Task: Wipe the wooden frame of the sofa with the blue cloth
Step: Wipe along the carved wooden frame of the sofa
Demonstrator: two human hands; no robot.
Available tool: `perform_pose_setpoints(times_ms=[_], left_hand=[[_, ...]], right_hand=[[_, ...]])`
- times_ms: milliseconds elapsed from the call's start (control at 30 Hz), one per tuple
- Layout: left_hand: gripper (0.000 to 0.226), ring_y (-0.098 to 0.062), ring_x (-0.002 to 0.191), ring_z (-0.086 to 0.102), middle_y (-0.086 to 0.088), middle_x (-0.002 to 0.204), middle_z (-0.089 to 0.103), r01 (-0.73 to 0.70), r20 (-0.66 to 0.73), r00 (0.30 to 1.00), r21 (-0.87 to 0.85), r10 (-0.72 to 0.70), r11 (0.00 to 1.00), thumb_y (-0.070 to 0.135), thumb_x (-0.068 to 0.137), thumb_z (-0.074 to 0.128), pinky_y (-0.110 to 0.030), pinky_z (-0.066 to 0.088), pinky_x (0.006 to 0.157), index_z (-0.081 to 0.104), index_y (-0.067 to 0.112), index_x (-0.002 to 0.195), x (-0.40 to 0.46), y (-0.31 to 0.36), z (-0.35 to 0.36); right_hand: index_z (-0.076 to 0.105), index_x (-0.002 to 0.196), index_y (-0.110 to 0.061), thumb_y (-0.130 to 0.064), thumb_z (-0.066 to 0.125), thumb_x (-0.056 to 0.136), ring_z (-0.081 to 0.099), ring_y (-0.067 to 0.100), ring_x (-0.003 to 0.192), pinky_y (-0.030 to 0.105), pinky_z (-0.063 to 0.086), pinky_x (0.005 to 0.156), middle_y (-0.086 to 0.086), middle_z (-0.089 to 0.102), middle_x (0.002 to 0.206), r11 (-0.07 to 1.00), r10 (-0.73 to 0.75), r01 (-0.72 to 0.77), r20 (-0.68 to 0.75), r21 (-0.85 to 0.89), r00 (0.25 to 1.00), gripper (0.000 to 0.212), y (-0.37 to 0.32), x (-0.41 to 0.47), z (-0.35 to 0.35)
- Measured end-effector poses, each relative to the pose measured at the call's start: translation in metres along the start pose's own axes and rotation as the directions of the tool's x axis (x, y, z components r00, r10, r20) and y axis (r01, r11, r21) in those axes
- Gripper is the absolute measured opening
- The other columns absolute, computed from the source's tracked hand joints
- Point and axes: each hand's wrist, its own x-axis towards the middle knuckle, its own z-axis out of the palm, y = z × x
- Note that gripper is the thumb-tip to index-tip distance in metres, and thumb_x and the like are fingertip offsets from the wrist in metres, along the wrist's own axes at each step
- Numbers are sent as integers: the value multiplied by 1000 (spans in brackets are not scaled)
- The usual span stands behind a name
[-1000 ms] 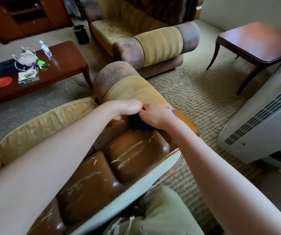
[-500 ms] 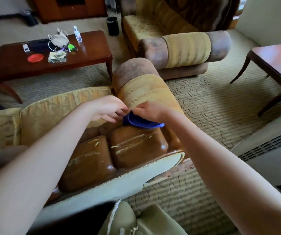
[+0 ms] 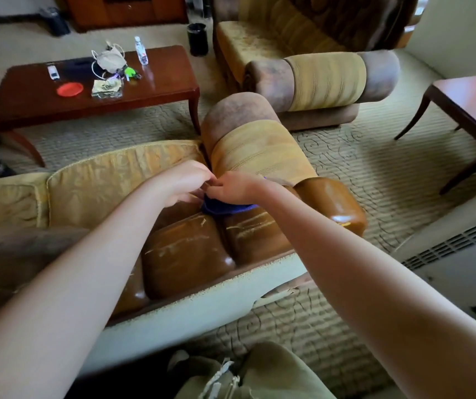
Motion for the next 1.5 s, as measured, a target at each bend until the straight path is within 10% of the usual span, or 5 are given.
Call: perform_pose_setpoints(times_ms=[500, 700, 1000, 1233, 1500], left_hand=[[32, -22, 115, 52, -2, 116, 58, -135, 120, 985, 77, 125, 988, 16, 97, 35, -43, 43, 103, 61, 12, 115, -14, -13, 19], [31, -29, 85, 63, -17, 100, 64, 34, 1, 999, -72, -34, 997, 12, 87, 38, -33, 54, 68, 57, 1, 108, -1, -16, 16], [24, -27, 84, 52, -15, 93, 57, -16, -82, 996, 101, 24, 995, 13, 86, 38, -29, 38, 65, 60, 2, 90, -5, -19, 24], [33, -37, 95, 55, -24, 110, 61, -62, -124, 983, 470, 136, 880, 14, 85, 41, -35, 41, 74, 61, -4, 103, -9, -13, 28], [14, -36, 87, 58, -14, 79, 59, -163, -9, 973, 684, 231, 711, 7, 87, 49, -30, 37, 58, 60, 1, 83, -6, -12, 28]], right_hand=[[58, 117, -23, -38, 38, 95, 59, 34, 96, 36, 44, 79, 15, 66, 105, 958, 284, -202, -566, 204, 774, 34, 42, -46, 18], [56, 123, -32, -40, 34, 92, 57, 26, 107, 37, 38, 89, 2, 65, 113, 982, 76, -160, -557, -103, 827, 39, 0, -39, 42], [66, 113, -20, -30, 49, 94, 63, 16, 98, 36, 46, 83, -4, 68, 95, 989, -125, -17, -883, -149, 452, 27, -1, -83, 103], [56, 122, -23, -40, 36, 95, 56, 23, 107, 37, 33, 92, 3, 67, 105, 925, 305, -374, -728, 73, 614, 37, 35, -51, 44], [50, 129, -26, -39, 36, 94, 52, 26, 114, 42, 31, 97, 0, 61, 119, 946, 189, -313, -647, -82, 739, 40, 9, -43, 55]])
